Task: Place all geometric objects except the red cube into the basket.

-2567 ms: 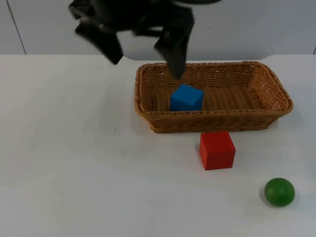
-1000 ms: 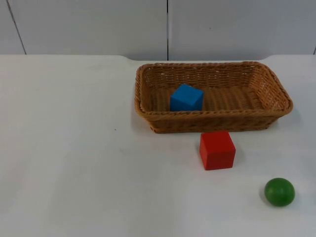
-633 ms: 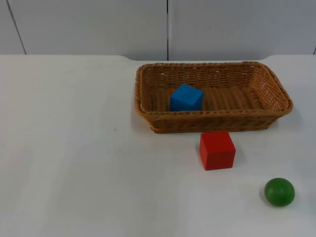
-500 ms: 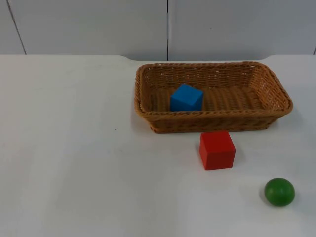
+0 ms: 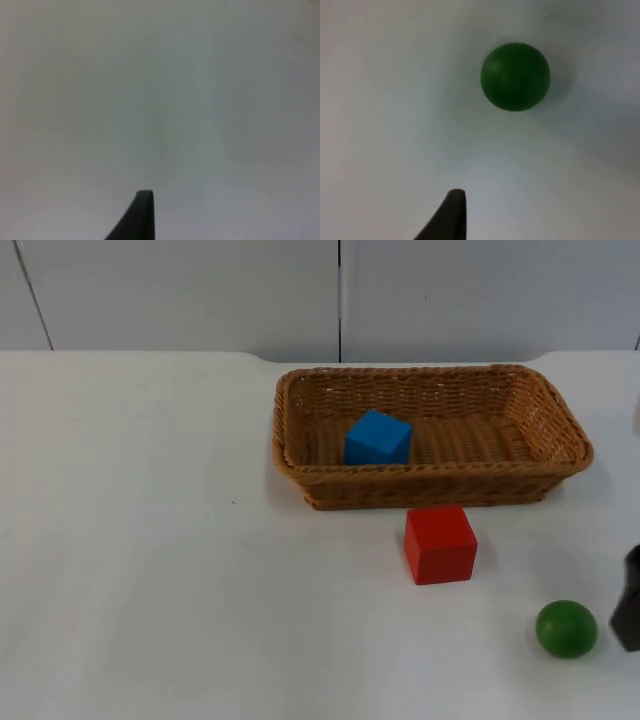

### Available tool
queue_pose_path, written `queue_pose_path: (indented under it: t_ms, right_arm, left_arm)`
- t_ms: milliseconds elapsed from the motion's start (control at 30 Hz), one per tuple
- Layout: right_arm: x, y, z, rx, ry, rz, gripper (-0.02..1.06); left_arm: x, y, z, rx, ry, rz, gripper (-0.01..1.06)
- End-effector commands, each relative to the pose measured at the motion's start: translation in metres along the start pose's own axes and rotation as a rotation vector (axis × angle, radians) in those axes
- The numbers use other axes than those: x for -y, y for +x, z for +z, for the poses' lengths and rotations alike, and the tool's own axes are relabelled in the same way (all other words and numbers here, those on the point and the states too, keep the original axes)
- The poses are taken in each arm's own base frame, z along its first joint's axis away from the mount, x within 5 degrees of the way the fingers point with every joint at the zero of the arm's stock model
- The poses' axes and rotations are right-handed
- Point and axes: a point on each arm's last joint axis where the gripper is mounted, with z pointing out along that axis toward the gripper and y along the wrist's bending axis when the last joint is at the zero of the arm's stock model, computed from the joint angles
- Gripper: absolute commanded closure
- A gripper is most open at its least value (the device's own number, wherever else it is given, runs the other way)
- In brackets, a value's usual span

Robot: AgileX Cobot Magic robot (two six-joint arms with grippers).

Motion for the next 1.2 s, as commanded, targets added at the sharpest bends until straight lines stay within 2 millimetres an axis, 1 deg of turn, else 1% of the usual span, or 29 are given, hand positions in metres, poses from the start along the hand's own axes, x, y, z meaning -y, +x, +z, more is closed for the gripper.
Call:
queue_pose_path:
  t_ms: [0, 133, 167, 300, 367, 433, 500, 567, 667, 733, 767, 800, 833, 867, 900, 967, 1000, 1033, 1067, 1100, 1133, 1167]
  right_arm:
    - [-0.003, -0.005, 0.012, 0.015, 0.002, 0.000, -0.01]
    - [-0.009, -0.011, 0.049, 0.019, -0.022, 0.002, -0.01]
    - [-0.009, -0.011, 0.049, 0.019, -0.022, 0.002, -0.01]
    - [-0.013, -0.015, 0.075, 0.058, -0.051, 0.012, 0.01]
    - [-0.014, -0.015, 0.078, 0.059, -0.053, 0.012, 0.02]
    - [-0.015, -0.021, 0.084, 0.072, -0.060, 0.012, 0.06]
    - [-0.016, -0.023, 0.087, 0.072, -0.060, 0.012, 0.07]
    - [-0.017, -0.032, 0.089, 0.084, -0.058, -0.002, 0.09]
    - [-0.018, -0.039, 0.093, 0.072, -0.050, -0.011, 0.09]
    - [-0.018, -0.040, 0.095, 0.065, -0.048, -0.011, 0.10]
    - [-0.018, -0.040, 0.096, 0.058, -0.046, -0.012, 0.13]
    - [-0.018, -0.040, 0.097, 0.051, -0.044, -0.012, 0.16]
    - [-0.018, -0.039, 0.099, 0.044, -0.043, -0.012, 0.23]
    - [-0.018, -0.038, 0.099, 0.037, -0.040, -0.012, 0.32]
    - [-0.018, -0.038, 0.099, 0.037, -0.040, -0.012, 0.32]
    - [-0.018, -0.037, 0.099, 0.026, -0.037, -0.010, 0.52]
    - [-0.018, -0.037, 0.098, 0.024, -0.035, -0.010, 0.70]
    - [-0.017, -0.038, 0.096, 0.027, -0.035, -0.010, 0.84]
    - [-0.017, -0.038, 0.096, 0.027, -0.035, -0.010, 0.84]
    - [-0.017, -0.038, 0.093, 0.033, -0.035, -0.009, 0.99]
    - [-0.017, -0.041, 0.082, 0.053, -0.035, -0.007, 1.04]
    - [-0.016, -0.042, 0.074, 0.060, -0.032, -0.006, 1.04]
  left_arm:
    - [-0.001, 0.000, 0.000, 0.008, -0.009, 0.010, 0.00]
    - [-0.001, 0.000, 0.000, 0.008, -0.009, 0.010, 0.00]
    - [-0.001, 0.000, 0.000, 0.008, -0.009, 0.010, 0.00]
    - [-0.001, 0.000, 0.000, 0.008, -0.007, 0.009, 0.00]
    - [-0.001, 0.000, 0.000, 0.008, -0.007, 0.009, 0.00]
    - [-0.001, 0.000, 0.000, 0.008, -0.007, 0.009, 0.00]
    - [-0.001, 0.000, 0.000, 0.008, -0.007, 0.009, 0.00]
    - [-0.001, 0.000, 0.000, 0.008, -0.007, 0.009, 0.00]
    - [-0.001, 0.000, 0.000, 0.008, -0.007, 0.009, 0.00]
    - [-0.001, 0.000, 0.000, 0.008, -0.007, 0.009, 0.00]
    - [-0.001, 0.000, 0.000, 0.008, -0.007, 0.009, 0.00]
    - [-0.001, 0.000, 0.000, 0.008, -0.007, 0.009, 0.00]
    - [-0.001, 0.000, 0.000, 0.008, -0.007, 0.009, 0.00]
    - [-0.001, 0.000, 0.000, 0.008, -0.007, 0.009, 0.00]
    - [-0.001, 0.000, 0.000, 0.008, -0.007, 0.009, 0.00]
    - [-0.001, 0.000, 0.000, 0.008, -0.007, 0.009, 0.00]
    - [-0.001, 0.000, 0.000, 0.008, -0.007, 0.009, 0.00]
    - [-0.001, 0.000, 0.000, 0.008, -0.009, 0.010, 0.00]
    - [-0.001, 0.000, 0.000, 0.008, -0.009, 0.010, 0.00]
    - [-0.001, 0.000, 0.000, 0.008, -0.009, 0.010, 0.00]
    - [-0.001, 0.000, 0.000, 0.008, -0.009, 0.010, 0.00]
    - [-0.001, 0.000, 0.000, 0.008, -0.009, 0.010, 0.00]
